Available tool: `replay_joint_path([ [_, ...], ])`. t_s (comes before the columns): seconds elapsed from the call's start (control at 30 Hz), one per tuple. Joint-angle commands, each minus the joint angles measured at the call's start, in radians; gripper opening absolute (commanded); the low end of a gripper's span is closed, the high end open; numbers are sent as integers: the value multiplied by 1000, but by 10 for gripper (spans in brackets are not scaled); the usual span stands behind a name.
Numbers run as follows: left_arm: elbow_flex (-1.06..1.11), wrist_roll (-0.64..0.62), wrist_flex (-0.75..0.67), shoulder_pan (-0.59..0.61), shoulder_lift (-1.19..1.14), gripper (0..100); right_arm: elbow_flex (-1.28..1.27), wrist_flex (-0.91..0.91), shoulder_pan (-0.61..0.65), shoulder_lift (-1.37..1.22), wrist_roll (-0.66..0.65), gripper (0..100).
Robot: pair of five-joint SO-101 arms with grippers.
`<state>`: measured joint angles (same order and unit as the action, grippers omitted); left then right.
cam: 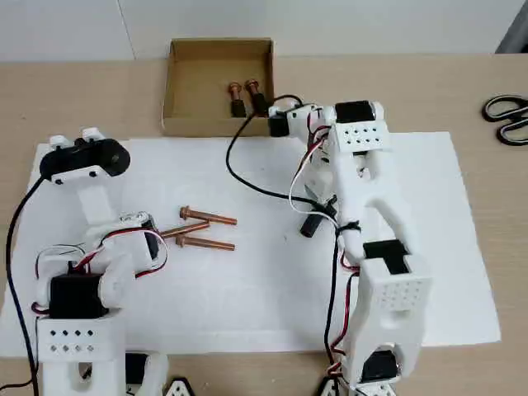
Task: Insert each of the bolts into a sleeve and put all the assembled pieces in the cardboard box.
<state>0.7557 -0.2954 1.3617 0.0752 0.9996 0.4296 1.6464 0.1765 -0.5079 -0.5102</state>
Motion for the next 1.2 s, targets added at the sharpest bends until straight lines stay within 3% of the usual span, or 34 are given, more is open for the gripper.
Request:
replay_joint_path([
  [0.0,-4,-5,-21,6,17,6,5,-16,-2,-5,-15,223],
  [0.9,31,-3,-23,6,17,6,5,-186,-18,-125,-71,221],
  [1.17,31,-3,-28,6,17,6,5,-202,-44,-156,-72,121],
])
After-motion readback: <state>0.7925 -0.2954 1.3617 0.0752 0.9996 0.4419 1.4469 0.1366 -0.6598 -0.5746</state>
